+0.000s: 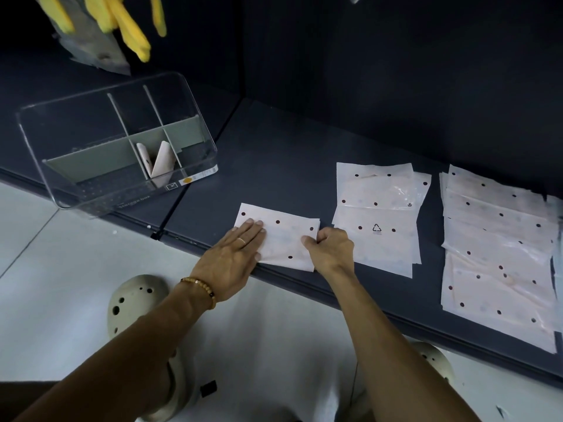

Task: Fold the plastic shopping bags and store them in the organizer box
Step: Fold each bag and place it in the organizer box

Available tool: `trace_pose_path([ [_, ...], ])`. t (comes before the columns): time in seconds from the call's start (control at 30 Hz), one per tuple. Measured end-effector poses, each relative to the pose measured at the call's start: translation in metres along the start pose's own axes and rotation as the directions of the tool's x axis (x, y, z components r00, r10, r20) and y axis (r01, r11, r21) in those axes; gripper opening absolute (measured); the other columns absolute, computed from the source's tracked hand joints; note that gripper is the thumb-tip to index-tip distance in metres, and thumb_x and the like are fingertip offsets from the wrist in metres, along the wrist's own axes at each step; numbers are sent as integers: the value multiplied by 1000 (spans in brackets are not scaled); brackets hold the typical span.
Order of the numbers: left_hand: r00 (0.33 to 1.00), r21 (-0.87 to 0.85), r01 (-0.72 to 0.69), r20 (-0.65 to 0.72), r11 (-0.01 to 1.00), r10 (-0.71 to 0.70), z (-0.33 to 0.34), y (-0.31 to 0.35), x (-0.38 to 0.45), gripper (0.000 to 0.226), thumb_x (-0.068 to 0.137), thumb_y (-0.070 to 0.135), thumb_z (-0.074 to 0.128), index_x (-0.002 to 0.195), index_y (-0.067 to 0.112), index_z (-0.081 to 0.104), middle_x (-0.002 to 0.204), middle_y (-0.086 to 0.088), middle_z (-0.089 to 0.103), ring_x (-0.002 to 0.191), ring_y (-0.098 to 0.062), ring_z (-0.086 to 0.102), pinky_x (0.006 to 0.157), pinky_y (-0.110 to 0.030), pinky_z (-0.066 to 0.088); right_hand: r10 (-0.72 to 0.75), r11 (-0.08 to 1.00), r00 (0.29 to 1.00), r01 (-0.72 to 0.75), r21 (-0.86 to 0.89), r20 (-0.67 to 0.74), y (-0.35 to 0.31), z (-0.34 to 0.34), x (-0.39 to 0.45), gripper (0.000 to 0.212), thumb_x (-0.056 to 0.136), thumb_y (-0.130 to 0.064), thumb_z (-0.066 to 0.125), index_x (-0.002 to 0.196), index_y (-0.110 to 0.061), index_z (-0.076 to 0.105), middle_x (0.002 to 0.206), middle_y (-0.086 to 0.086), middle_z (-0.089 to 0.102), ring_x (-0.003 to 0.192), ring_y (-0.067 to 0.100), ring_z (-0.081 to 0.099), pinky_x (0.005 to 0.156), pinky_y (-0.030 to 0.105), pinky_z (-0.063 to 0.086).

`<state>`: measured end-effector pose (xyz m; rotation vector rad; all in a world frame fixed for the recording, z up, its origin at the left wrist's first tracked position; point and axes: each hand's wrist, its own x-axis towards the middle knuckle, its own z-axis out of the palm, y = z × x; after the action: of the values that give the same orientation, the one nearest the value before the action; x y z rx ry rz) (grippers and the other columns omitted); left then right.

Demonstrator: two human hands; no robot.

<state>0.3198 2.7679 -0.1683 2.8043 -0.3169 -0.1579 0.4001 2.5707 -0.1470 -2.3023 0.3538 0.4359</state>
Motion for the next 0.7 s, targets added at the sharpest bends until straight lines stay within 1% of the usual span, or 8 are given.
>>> trace_pose_path([
  [0.17, 1000, 18, -7, 13, 1000, 6, 1, -2, 4, 55, 102, 29, 29, 151, 16, 9, 159, 1, 3, 142, -10, -10, 114, -23, -11, -42, 999, 997, 39, -36, -71, -7, 0, -12, 22, 86, -25, 68, 92, -9, 54, 76, -1, 62, 75, 23, 62, 57, 25, 43],
  [0.23, 1000, 19, 2, 11, 1000, -2, 1, -1, 4, 56, 102, 29, 29, 151, 17, 7, 159, 1, 1, 141, -9, -12, 113, -23, -13, -304, 920, 931, 231, -316, -205, -4, 3, -24, 32, 83, -20, 71, 109, -12, 53, 93, 3, 63, 84, 28, 61, 64, 31, 50],
  [0.27, 1000, 15, 3, 7, 1000, -3, 1, 0, 4, 56, 102, 29, 30, 151, 16, 7, 158, 1, 1, 141, -10, -12, 113, -24, -13, -467, 824, 859, 336, -457, -211, -1, 8, -31, 39, 81, -17, 72, 115, -10, 55, 102, 7, 62, 91, 30, 59, 72, 36, 52],
  [0.33, 1000, 7, 4, -12, 1000, -4, 1, 2, 3, 55, 102, 27, 32, 150, 14, 10, 158, 0, 3, 141, -11, -10, 114, -26, -12, -677, 657, 726, 521, -545, -122, -1, 23, -43, 44, 82, -17, 69, 123, -6, 57, 121, 12, 59, 108, 32, 56, 92, 42, 49],
  [0.43, 1000, 33, -3, -4, 999, 3, 1, 2, 2, 55, 101, 24, 31, 149, 15, 6, 157, 0, 0, 142, -12, -11, 115, -25, -11, -670, 584, 725, 648, -488, 160, -3, 50, -49, 56, 93, -14, 53, 145, -1, 36, 154, 17, 30, 144, 29, 24, 119, 36, 14],
  [0.5, 1000, 26, -5, 2, 1000, 5, 4, 1, 2, 60, 99, 18, 35, 148, 17, 2, 156, 1, -4, 143, -11, -11, 115, -25, -12, -620, 588, 746, 648, -484, 244, -3, 62, -47, 65, 96, -15, 45, 152, -4, 13, 162, 13, 2, 149, 24, -4, 116, 31, -12],
  [0.57, 1000, 22, -9, 2, 1000, 9, 4, 0, 2, 63, 98, 16, 37, 149, 18, 1, 156, 2, -5, 143, -11, -12, 114, -24, -12, -605, 564, 750, 642, -520, 268, 2, 65, -44, 68, 98, -20, 42, 153, -6, 5, 161, 11, -6, 148, 23, -11, 114, 32, -17],
  [0.7, 1000, 1, -9, -22, 1000, 9, 1, -1, 2, 55, 100, 20, 35, 150, 12, 12, 158, -1, 5, 143, -12, -6, 116, -26, -7, -649, 476, 691, 696, -538, 319, 25, 39, -36, 55, 104, -27, 27, 153, -8, 9, 161, 7, 0, 149, 18, -6, 118, 35, -10],
])
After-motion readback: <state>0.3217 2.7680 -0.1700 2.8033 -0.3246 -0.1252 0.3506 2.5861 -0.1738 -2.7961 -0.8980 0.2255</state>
